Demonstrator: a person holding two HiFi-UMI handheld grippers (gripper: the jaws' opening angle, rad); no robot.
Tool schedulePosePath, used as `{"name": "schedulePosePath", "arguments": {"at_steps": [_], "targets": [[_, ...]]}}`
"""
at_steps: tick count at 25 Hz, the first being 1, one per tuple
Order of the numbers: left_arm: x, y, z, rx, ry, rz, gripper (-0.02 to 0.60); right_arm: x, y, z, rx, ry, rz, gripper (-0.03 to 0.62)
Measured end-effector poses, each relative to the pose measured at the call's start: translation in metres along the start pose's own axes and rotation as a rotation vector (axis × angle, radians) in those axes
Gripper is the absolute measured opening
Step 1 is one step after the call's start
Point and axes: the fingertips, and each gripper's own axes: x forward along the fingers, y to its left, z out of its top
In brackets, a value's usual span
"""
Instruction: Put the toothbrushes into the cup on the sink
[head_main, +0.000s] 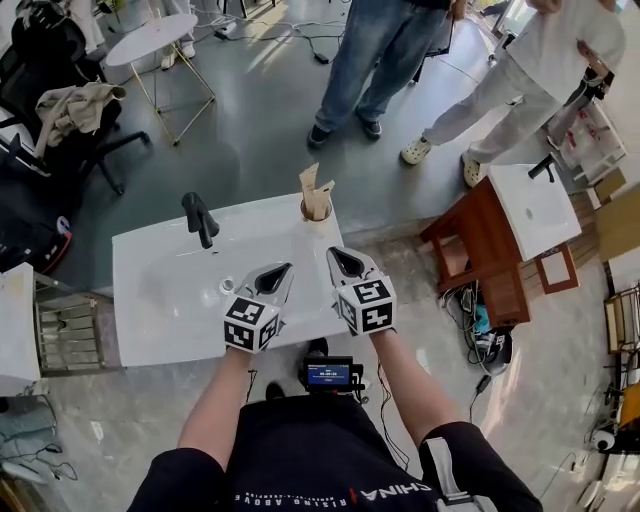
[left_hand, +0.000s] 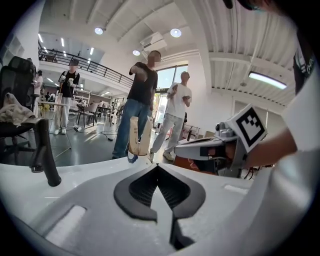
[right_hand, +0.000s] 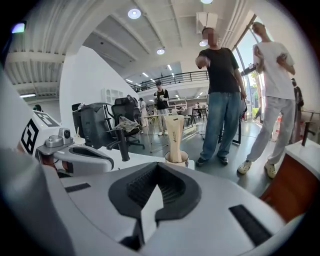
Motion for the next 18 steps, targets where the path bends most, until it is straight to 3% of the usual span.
{"name": "schedulePosePath", "arguments": {"at_steps": [10, 18], "targets": [[-0.094, -0.019, -0.028, 0.008, -0.055, -0.053, 0.003, -0.060, 0.074, -0.030, 0.017, -0.002, -0.099, 0.008], [-0.128, -0.045, -0.050, 0.009, -0.060, -0.081, 0.002, -0.106, 0.107, -0.058, 0.027, 0.005, -0.137, 0.008]]}}
